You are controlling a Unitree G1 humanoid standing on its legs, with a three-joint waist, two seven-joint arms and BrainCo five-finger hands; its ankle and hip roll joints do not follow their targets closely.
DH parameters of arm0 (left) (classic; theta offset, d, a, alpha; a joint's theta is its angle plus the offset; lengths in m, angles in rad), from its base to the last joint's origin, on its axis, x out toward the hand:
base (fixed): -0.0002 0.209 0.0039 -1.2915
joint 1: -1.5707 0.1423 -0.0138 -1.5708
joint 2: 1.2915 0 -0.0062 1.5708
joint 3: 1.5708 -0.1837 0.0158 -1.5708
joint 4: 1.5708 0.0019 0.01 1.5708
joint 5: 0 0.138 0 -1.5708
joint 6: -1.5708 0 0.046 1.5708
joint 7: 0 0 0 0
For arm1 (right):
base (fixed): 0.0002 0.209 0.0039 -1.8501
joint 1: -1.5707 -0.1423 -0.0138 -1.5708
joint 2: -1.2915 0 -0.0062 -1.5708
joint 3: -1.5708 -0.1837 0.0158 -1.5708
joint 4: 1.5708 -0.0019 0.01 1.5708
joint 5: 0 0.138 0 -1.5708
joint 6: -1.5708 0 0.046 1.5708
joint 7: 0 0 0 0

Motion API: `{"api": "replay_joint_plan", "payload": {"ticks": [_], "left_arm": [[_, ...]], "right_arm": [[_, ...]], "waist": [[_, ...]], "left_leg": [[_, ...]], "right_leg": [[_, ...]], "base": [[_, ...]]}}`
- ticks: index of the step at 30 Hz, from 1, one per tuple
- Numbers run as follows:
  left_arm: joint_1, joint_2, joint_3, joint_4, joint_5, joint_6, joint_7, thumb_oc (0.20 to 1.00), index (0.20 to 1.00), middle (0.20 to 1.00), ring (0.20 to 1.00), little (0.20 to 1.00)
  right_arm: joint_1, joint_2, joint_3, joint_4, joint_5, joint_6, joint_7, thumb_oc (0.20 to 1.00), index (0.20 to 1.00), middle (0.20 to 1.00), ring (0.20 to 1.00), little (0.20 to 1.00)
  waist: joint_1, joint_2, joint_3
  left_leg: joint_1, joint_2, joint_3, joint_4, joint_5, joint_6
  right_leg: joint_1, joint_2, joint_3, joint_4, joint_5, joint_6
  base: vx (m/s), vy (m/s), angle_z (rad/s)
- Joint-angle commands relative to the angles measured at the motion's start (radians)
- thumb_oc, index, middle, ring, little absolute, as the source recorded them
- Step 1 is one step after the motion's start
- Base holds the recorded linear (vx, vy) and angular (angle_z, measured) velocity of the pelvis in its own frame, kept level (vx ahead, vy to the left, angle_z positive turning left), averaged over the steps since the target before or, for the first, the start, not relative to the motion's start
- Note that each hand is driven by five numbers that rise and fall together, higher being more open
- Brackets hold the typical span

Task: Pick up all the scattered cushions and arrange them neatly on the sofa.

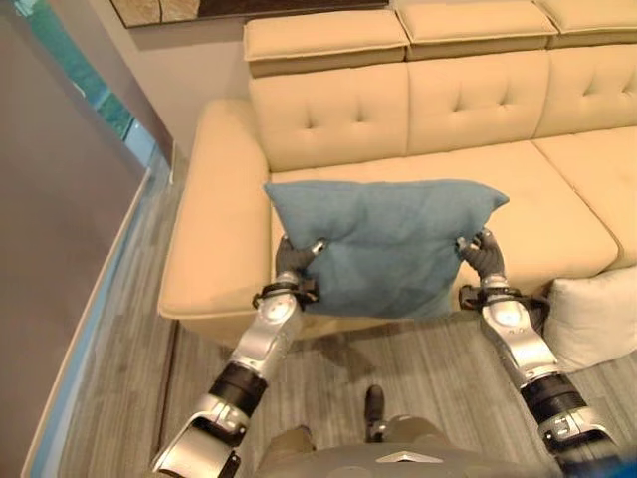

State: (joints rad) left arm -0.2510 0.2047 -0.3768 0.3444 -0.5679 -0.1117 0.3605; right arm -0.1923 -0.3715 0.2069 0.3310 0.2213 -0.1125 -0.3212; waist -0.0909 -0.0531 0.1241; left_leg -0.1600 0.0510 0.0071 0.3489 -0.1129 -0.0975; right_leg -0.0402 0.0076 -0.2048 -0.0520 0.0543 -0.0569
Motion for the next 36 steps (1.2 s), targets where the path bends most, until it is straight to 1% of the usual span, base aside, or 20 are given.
{"api": "replay_joint_plan", "payload": {"ticks": [1, 4, 6, 10, 12, 13, 14, 15, 16, 18, 20, 21, 22, 23, 26, 31, 32, 33, 35, 36], "left_arm": [[-0.112, -0.041, -0.057, -0.058, 0.019, -0.061, -0.067, 0.2, 0.2, 0.2, 0.2, 0.2], [-0.12, -0.043, -0.051, -0.061, 0.015, -0.062, -0.056, 0.2, 0.2, 0.2, 0.2, 0.2], [-0.116, -0.039, -0.041, -0.067, 0.012, -0.067, -0.052, 0.2, 0.2, 0.2, 0.2, 0.2], [-0.088, -0.02, -0.022, -0.085, 0.007, -0.066, -0.043, 0.2, 0.2, 0.2, 0.2, 0.2], [-0.082, -0.008, -0.008, -0.094, 0.008, -0.067, -0.03, 0.2, 0.2, 0.2, 0.2, 0.2], [-0.079, -0.004, 0.003, -0.103, 0.01, -0.065, -0.027, 0.2, 0.2, 0.2, 0.2, 0.2], [-0.079, -0.004, 0.003, -0.103, 0.01, -0.065, -0.027, 0.2, 0.2, 0.2, 0.2, 0.2], [-0.07, 0.013, 0.002, -0.108, 0.012, -0.063, -0.03, 0.2, 0.2, 0.2, 0.2, 0.2], [-0.069, 0.014, 0.001, -0.11, 0.015, -0.061, -0.028, 0.2, 0.2, 0.2, 0.2, 0.2], [-0.073, 0.016, 0.004, -0.106, 0.019, -0.061, -0.022, 0.2, 0.2, 0.2, 0.2, 0.2], [-0.084, 0.021, 0.014, -0.098, 0.023, -0.063, -0.022, 0.2, 0.2, 0.2, 0.2, 0.2], [-0.087, 0.022, 0.017, -0.099, 0.026, -0.063, -0.025, 0.2, 0.2, 0.2, 0.2, 0.2], [-0.087, 0.021, 0.017, -0.099, 0.026, -0.063, -0.025, 0.2, 0.2, 0.2, 0.2, 0.2], [-0.081, 0.02, 0.023, -0.098, 0.025, -0.062, -0.027, 0.2, 0.2, 0.2, 0.2, 0.2], [-0.069, 0.013, 0.032, -0.096, 0.024, -0.063, -0.026, 0.2, 0.2, 0.2, 0.2, 0.2], [-0.055, 0.012, 0.037, -0.091, 0.032, -0.066, -0.029, 0.2, 0.2, 0.2, 0.2, 0.2], [-0.059, 0.013, 0.034, -0.092, 0.021, -0.069, -0.034, 0.2, 0.2, 0.2, 0.2, 0.2], [-0.059, 0.013, 0.034, -0.092, 0.021, -0.069, -0.034, 0.2, 0.2, 0.2, 0.2, 0.2], [-0.054, -0.002, 0.022, -0.099, 0.001, -0.068, -0.046, 0.2, 0.2, 0.2, 0.2, 0.2], [-0.054, -0.002, 0.022, -0.099, 0.001, -0.068, -0.046, 0.2, 0.2, 0.2, 0.2, 0.2]], "right_arm": [[-0.046, 0.028, 0.016, -0.101, -0.015, -0.079, 0.017, 0.2, 0.2, 0.2, 0.2, 0.2], [-0.062, 0.04, 0.027, -0.089, -0.025, -0.077, 0.005, 0.2, 0.2, 0.2, 0.2, 0.2], [-0.072, 0.048, 0.036, -0.078, -0.023, -0.074, 0.006, 0.2, 0.2, 0.2, 0.2, 0.2], [-0.09, 0.066, 0.054, -0.079, -0.038, -0.066, 0.014, 0.2, 0.2, 0.2, 0.2, 0.2], [-0.107, 0.077, 0.069, -0.08, -0.049, -0.066, 0.017, 0.2, 0.2, 0.2, 0.2, 0.2], [-0.115, 0.085, 0.075, -0.08, -0.053, -0.062, 0.02, 0.2, 0.2, 0.2, 0.2, 0.2], [-0.115, 0.085, 0.075, -0.08, -0.053, -0.062, 0.02, 0.2, 0.2, 0.2, 0.2, 0.2], [-0.12, 0.088, 0.081, -0.084, -0.052, -0.059, 0.032, 0.2, 0.2, 0.2, 0.2, 0.2], [-0.121, 0.093, 0.082, -0.088, -0.054, -0.059, 0.037, 0.2, 0.2, 0.2, 0.2, 0.2], [-0.121, 0.097, 0.087, -0.091, -0.056, -0.059, 0.035, 0.2, 0.2, 0.2, 0.2, 0.2], [-0.139, 0.101, 0.089, -0.085, -0.058, -0.052, 0.035, 0.2, 0.2, 0.2, 0.2, 0.2], [-0.146, 0.098, 0.088, -0.084, -0.057, -0.051, 0.037, 0.2, 0.2, 0.2, 0.2, 0.2], [-0.146, 0.098, 0.088, -0.084, -0.056, -0.051, 0.037, 0.2, 0.2, 0.2, 0.2, 0.2], [-0.149, 0.095, 0.087, -0.088, -0.056, -0.048, 0.04, 0.2, 0.2, 0.2, 0.2, 0.2], [-0.144, 0.095, 0.084, -0.105, -0.066, -0.046, 0.038, 0.2, 0.2, 0.2, 0.2, 0.2], [-0.139, 0.094, 0.089, -0.115, -0.08, -0.047, 0.046, 0.2, 0.2, 0.2, 0.2, 0.2], [-0.125, 0.087, 0.081, -0.128, -0.078, -0.05, 0.05, 0.2, 0.2, 0.2, 0.2, 0.2], [-0.125, 0.086, 0.081, -0.128, -0.078, -0.05, 0.05, 0.2, 0.2, 0.2, 0.2, 0.2], [-0.1, 0.072, 0.068, -0.151, -0.072, -0.055, 0.046, 0.2, 0.2, 0.2, 0.2, 0.2], [-0.1, 0.071, 0.067, -0.151, -0.072, -0.055, 0.046, 0.2, 0.2, 0.2, 0.2, 0.2]], "waist": [[0.007, -0.022, -0.041], [0.031, -0.014, -0.036], [0.049, -0.015, -0.028], [0.071, -0.016, -0.062], [0.088, -0.017, -0.054], [0.101, -0.017, -0.049], [0.102, -0.017, -0.049], [0.1, -0.014, -0.034], [0.094, -0.009, -0.026], [0.092, -0.007, -0.021], [0.091, 0.007, -0.026], [0.087, 0.009, -0.027], [0.086, 0.01, -0.026], [0.079, 0.006, -0.022], [0.068, 0.002, -0.017], [0.062, -0.009, -0.021], [0.053, -0.018, -0.032], [0.052, -0.017, -0.032], [0.04, -0.017, -0.047], [0.037, -0.016, -0.048]], "left_leg": [[0.032, -0.053, 0.058, -0.205, 0.104, 0.046], [-0.057, -0.06, 0.062, -0.318, 0.22, 0.034], [-0.075, -0.06, 0.049, -0.307, 0.248, 0.022], [0.001, -0.064, 0.054, -0.349, 0.218, 0.061], [0.034, -0.067, 0.069, -0.346, 0.197, 0.08], [0.048, -0.066, 0.088, -0.336, 0.175, 0.092], [0.048, -0.066, 0.088, -0.336, 0.175, 0.092], [0.072, -0.06, 0.095, -0.329, 0.163, 0.103], [0.084, -0.058, 0.084, -0.325, 0.155, 0.108], [0.098, -0.057, 0.078, -0.323, 0.144, 0.114], [0.124, -0.049, 0.079, -0.342, 0.125, 0.108], [0.132, -0.049, 0.075, -0.346, 0.117, 0.104], [0.134, -0.048, 0.074, -0.346, 0.116, 0.104], [0.151, -0.053, 0.067, -0.343, 0.099, 0.098], [0.184, -0.051, 0.051, -0.342, 0.075, 0.089], [0.223, -0.047, 0.038, -0.35, 0.056, 0.078], [0.236, -0.037, 0.017, -0.346, 0.045, 0.061], [0.237, -0.036, 0.016, -0.346, 0.045, 0.061], [0.233, 0.006, -0.01, -0.343, 0.054, 0.029], [0.232, 0.006, -0.013, -0.343, 0.054, 0.028]], "right_leg": [[0.024, -0.012, 0.078, 0.016, -0.043, 0.127], [0.067, 0.014, 0.114, -0.004, -0.056, 0.125], [0.088, 0.025, 0.14, -0.005, -0.067, 0.118], [0.106, 0.011, 0.148, 0.06, -0.121, 0.129], [0.087, 0.002, 0.151, 0.156, -0.131, 0.146], [0.061, -0.018, 0.13, 0.23, -0.129, 0.167], [0.06, -0.018, 0.13, 0.23, -0.129, 0.167], [0.008, -0.023, 0.138, 0.355, -0.097, 0.2], [-0.022, -0.023, 0.142, 0.42, -0.089, 0.209], [-0.043, -0.042, 0.128, 0.435, -0.088, 0.203], [-0.072, -0.091, 0.096, 0.319, -0.088, 0.186], [-0.08, -0.1, 0.105, 0.262, -0.076, 0.185], [-0.076, -0.099, 0.103, 0.259, -0.075, 0.185], [-0.086, -0.119, 0.131, 0.164, -0.029, 0.194], [-0.116, -0.148, 0.163, 0.091, 0.028, 0.22], [-0.113, -0.143, 0.177, 0.068, 0.059, 0.241], [-0.097, -0.124, 0.228, 0.078, 0.039, 0.227], [-0.096, -0.124, 0.227, 0.078, 0.038, 0.227], [-0.079, -0.102, 0.203, 0.086, 0.01, 0.2], [-0.078, -0.102, 0.2, 0.086, 0.01, 0.199]], "base": [[0.19, -0.015, 0.08], [0.2, 0.002, 0.12], [0.21, 0.049, -0.26], [0.29, 0.106, -0.53], [0.2, 0.14, -0.56], [0.1, 0.105, -0.56], [0.14, 0.102, -0.65], [0.13, 0.081, -0.51], [0.18, 0.109, -0.27], [0.11, 0.045, 0.14], [0.18, -0.004, 0.15], [0.12, -0.017, 0.02], [0.18, -0.04, 0.04], [0.18, -0.051, 0.09], [0.16, -0.057, 0.11], [0.19, -0.138, 0.12], [0.16, -0.126, 0.3], [0.27, -0.27, 0.37], [0.16, -0.241, 0.24], [0.09, -0.19, 0.38]]}}
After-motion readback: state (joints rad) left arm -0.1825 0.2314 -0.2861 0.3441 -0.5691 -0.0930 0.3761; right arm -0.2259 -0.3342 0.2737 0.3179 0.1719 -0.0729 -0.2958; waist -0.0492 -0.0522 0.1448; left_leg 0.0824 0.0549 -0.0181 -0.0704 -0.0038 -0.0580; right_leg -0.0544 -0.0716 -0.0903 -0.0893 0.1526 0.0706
